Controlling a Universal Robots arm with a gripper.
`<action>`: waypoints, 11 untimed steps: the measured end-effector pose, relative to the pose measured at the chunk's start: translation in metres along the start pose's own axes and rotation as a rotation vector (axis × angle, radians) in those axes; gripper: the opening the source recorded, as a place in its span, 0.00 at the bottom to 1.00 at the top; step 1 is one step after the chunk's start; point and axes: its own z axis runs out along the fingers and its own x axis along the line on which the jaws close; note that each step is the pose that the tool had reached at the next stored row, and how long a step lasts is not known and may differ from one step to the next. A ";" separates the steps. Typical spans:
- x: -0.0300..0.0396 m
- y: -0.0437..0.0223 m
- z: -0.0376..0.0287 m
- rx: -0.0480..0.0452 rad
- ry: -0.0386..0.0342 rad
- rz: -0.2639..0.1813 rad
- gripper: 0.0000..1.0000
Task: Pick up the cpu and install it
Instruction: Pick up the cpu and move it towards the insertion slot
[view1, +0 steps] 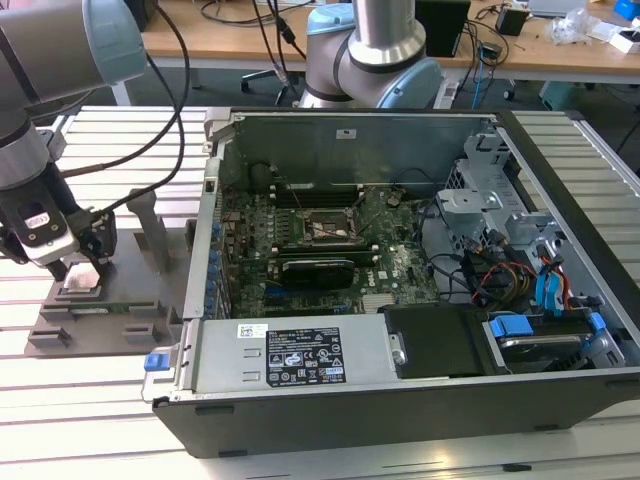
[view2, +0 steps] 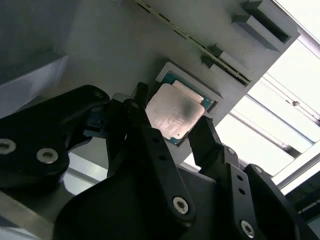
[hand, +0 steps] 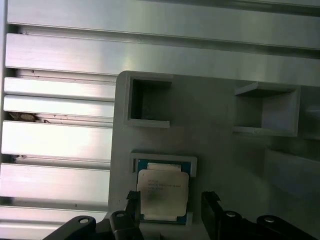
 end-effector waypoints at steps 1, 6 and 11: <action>0.0000 0.0000 0.0000 -0.0001 -0.0001 0.000 0.60; 0.0005 0.0001 0.0022 0.0004 0.0000 0.001 0.67; 0.0017 0.0003 0.0066 0.0008 0.0005 0.018 0.67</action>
